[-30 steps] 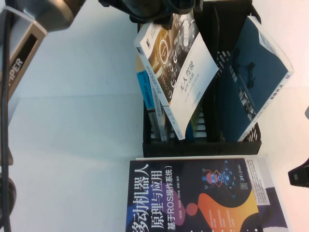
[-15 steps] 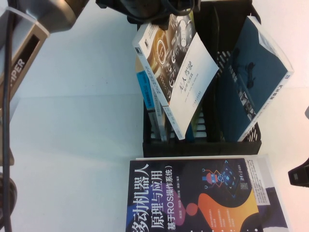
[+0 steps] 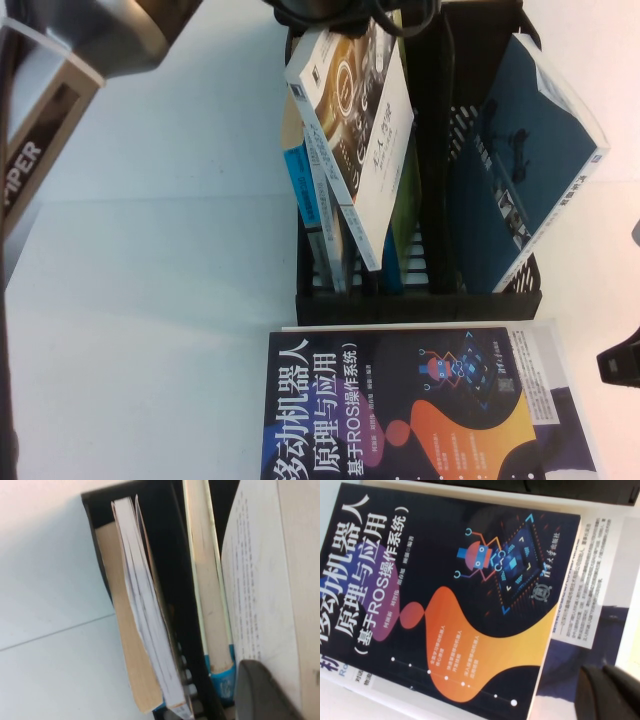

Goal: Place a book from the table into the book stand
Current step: Place the book on the book shelf

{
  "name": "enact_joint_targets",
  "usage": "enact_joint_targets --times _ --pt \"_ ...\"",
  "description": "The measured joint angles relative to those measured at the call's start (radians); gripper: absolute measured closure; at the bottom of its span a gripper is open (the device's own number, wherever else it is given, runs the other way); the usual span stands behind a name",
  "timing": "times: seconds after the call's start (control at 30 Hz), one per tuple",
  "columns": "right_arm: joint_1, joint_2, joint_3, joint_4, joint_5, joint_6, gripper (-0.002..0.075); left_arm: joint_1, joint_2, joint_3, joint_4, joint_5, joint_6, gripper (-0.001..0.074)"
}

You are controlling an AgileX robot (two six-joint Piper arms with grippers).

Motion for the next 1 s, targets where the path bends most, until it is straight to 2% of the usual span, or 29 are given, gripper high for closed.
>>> enact_joint_targets --times 0.43,0.67,0.83,1.0 --pt "0.0 0.0 0.0 0.0 0.011 0.002 0.0729 -0.008 0.0 0.0 0.009 -0.002 -0.011 0.0636" --pt "0.0 0.0 0.0 0.0 0.014 0.002 0.0729 -0.008 0.052 0.0 0.014 -0.077 0.01 0.0636" --pt "0.0 0.0 0.0 0.0 0.018 0.002 0.0729 0.026 0.101 0.0 -0.003 -0.144 0.014 0.0636" --pt "0.0 0.0 0.0 0.0 0.021 0.002 0.0729 0.106 0.146 0.0 -0.114 -0.217 0.015 0.0636"
